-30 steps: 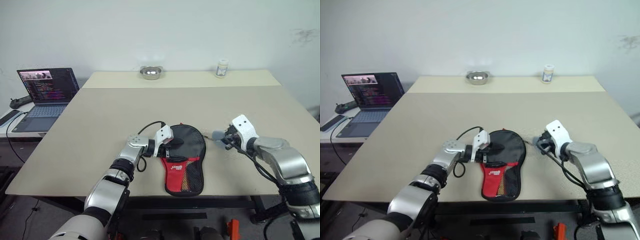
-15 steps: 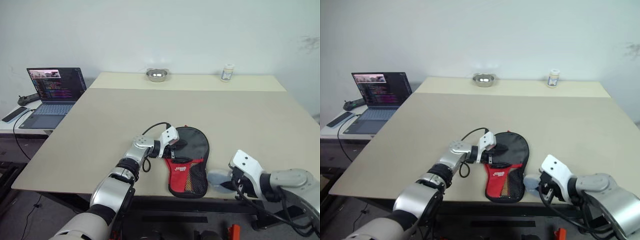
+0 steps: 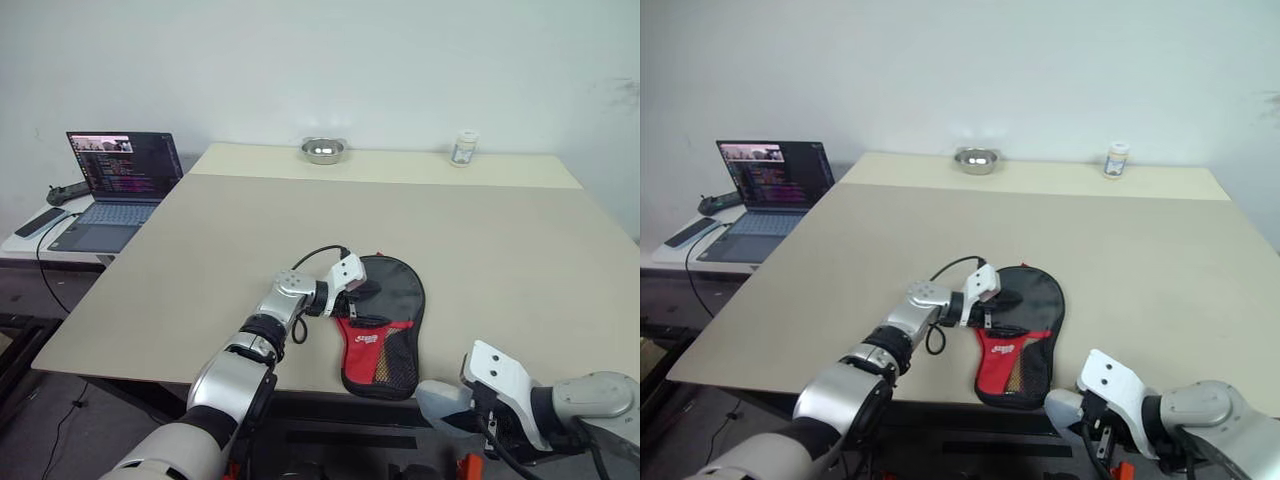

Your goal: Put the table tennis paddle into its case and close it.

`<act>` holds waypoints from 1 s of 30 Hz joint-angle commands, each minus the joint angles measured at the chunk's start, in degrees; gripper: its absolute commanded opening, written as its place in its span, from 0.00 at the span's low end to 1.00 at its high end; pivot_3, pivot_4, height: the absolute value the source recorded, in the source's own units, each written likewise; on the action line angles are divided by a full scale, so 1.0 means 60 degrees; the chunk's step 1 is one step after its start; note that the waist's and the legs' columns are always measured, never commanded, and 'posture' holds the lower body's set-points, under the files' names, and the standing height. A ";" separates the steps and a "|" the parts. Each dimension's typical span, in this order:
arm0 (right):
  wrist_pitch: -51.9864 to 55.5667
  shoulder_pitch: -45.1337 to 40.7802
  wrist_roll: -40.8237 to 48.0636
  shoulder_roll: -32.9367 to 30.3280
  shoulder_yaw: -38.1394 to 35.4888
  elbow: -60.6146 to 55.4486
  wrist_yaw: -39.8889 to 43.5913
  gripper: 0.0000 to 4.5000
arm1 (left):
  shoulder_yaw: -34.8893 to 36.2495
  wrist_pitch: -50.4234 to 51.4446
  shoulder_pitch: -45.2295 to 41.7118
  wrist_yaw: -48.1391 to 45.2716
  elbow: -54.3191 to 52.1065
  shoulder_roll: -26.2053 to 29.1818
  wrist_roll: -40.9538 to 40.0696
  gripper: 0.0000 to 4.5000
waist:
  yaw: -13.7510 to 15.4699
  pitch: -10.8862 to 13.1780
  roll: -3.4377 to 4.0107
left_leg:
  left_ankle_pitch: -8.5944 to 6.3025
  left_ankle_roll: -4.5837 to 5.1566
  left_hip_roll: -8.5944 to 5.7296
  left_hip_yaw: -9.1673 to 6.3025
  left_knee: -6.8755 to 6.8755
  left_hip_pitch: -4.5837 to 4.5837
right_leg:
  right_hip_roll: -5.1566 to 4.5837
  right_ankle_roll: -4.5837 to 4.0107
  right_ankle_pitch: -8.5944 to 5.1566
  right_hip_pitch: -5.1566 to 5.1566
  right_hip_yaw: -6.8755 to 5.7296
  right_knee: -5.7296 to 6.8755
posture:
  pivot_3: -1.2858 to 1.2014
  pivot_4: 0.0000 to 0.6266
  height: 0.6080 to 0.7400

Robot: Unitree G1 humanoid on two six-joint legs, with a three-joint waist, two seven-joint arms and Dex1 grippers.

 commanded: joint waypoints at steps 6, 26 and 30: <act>-0.0383 0.0206 0.1172 -0.0245 0.0270 -0.0554 0.0366 0.05 | -0.0469 0.0131 0.0296 0.0554 0.0668 0.0050 0.0705 1.00 | 0.0005 0.0008 -0.0015 | -0.0004 0.0001 0.0000 0.0000 -0.0002 -0.0001 | -0.0001 0.0001 0.0000 0.0002 -0.0001 -0.0007 | 0.52 0.24 1.00; -0.1085 -0.2580 0.1778 0.0164 -0.0644 0.2007 -0.0411 0.99 | -0.0342 -0.0203 0.0200 0.0194 0.0315 -0.0058 0.0407 1.00 | 0.0005 0.0035 -0.0031 | -0.0005 0.0000 -0.0003 -0.0002 -0.0003 -0.0006 | -0.0006 0.0014 0.0007 -0.0002 0.0006 -0.0014 | 0.52 0.24 1.00; -0.2330 -0.3625 0.0709 0.0412 -0.0318 0.3701 -0.0585 0.99 | -0.0053 -0.0435 0.0032 -0.0622 -0.0469 0.0106 -0.0122 1.00 | 0.0007 0.0061 -0.0034 | -0.0005 0.0002 -0.0008 -0.0005 -0.0009 -0.0032 | -0.0005 0.0012 0.0006 -0.0016 0.0005 -0.0017 | 0.52 0.24 1.00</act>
